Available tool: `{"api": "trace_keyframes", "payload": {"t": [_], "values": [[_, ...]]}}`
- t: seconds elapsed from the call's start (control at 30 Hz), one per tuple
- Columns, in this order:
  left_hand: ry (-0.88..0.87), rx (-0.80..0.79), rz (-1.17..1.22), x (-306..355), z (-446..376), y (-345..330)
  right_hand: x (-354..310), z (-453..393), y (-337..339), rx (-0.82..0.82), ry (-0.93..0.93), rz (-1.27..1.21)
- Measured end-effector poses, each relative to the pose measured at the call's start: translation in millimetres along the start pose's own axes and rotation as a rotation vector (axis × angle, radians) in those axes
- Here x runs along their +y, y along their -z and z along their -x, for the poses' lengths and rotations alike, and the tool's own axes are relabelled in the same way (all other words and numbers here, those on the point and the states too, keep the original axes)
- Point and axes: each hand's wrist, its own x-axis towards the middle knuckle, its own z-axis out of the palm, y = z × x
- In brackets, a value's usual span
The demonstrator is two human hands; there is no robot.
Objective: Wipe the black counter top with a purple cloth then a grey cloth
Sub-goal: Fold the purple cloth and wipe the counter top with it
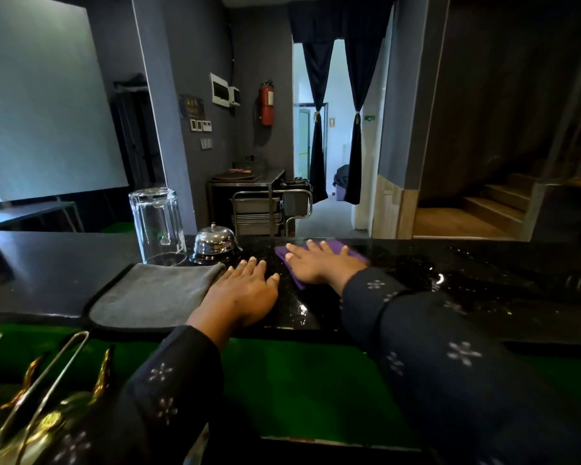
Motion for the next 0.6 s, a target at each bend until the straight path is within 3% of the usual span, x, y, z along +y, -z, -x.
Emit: {"api": "trace_keyframes", "payload": {"t": [0.2, 0.43, 0.6], "values": [[-0.026, -0.002, 0.005, -3, 1, 2, 7, -38, 12, -0.004, -0.001, 0.026], [-0.032, 0.031, 0.017, -3, -2, -2, 101, -51, 18, 0.044, -0.276, 0.004], [-0.013, 0.031, 0.006, -3, -4, -2, 44, -8, 8, 0.029, -0.111, 0.009]]}}
